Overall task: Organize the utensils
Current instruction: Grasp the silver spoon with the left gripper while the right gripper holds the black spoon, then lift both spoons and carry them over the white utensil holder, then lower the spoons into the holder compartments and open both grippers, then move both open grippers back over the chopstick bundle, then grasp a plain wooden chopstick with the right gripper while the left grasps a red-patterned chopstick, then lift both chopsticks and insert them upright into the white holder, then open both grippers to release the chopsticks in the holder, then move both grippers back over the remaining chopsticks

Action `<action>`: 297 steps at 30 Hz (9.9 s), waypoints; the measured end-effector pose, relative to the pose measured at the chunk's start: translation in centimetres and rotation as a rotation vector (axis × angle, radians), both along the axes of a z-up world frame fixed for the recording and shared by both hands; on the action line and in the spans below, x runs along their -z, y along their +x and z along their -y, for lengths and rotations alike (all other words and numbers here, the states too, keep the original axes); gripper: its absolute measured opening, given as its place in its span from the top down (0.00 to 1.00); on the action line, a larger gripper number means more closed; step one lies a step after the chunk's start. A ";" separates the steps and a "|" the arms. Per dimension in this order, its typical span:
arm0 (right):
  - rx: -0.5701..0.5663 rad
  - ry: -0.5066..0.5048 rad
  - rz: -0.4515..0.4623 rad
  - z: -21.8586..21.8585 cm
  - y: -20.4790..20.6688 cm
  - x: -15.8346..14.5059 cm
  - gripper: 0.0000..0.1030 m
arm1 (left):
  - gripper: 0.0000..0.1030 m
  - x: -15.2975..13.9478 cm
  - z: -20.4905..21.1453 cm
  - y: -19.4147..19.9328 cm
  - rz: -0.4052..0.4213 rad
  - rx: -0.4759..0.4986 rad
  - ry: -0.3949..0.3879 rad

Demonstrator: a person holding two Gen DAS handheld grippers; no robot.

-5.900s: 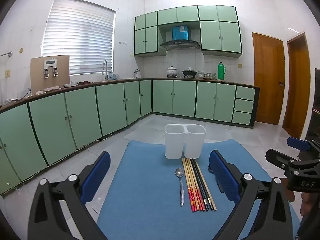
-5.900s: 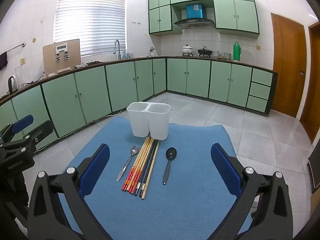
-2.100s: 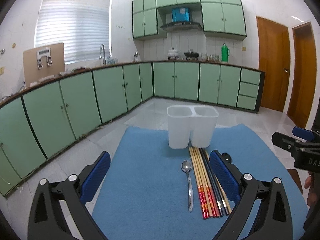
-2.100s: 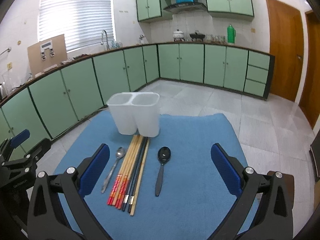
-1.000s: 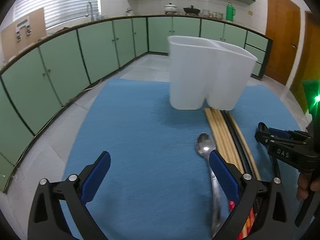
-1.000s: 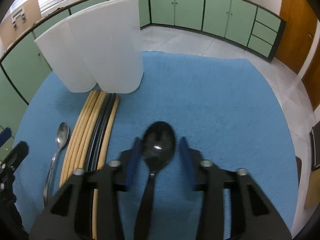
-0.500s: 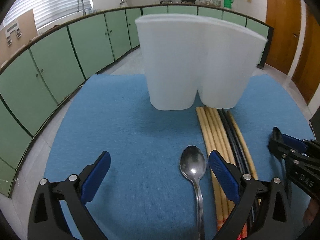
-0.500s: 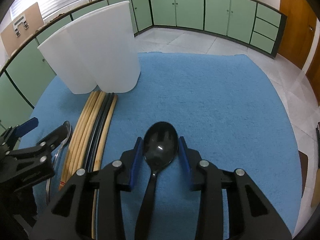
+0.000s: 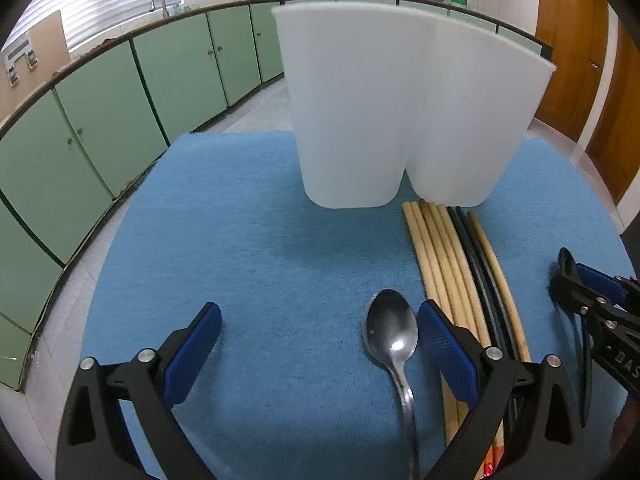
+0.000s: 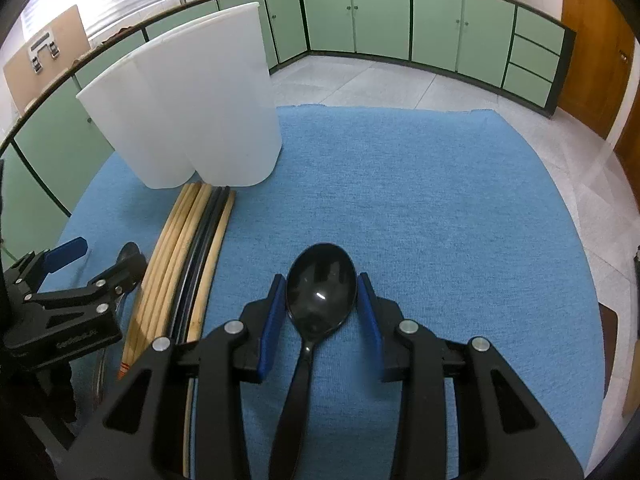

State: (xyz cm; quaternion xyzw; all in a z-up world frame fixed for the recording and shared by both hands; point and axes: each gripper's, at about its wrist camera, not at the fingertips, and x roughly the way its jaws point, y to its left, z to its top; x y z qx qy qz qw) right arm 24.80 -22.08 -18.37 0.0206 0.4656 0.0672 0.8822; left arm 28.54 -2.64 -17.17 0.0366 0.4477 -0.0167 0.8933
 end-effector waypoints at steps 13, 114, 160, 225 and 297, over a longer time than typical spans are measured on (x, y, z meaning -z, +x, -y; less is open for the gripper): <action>-0.019 -0.022 -0.007 -0.4 0.5 -0.1 0.64 | 0.17 0.9 0.3 1.5 -0.038 0.005 -0.035; -0.021 0.134 0.360 1.8 -1.9 -7.7 0.27 | 0.46 -7.0 -3.4 -6.5 0.421 0.075 -0.155; -0.163 0.001 0.065 -1.4 -14.6 0.7 0.93 | 0.32 1.0 -0.5 -15.9 0.054 0.149 -0.112; -0.237 0.073 0.386 1.8 -9.5 -19.1 0.94 | 0.95 -16.9 -2.5 -11.9 0.429 0.226 -0.167; -0.070 0.007 0.429 3.1 -6.2 -14.5 0.08 | 0.26 -13.4 -3.4 -9.0 0.440 0.137 -0.136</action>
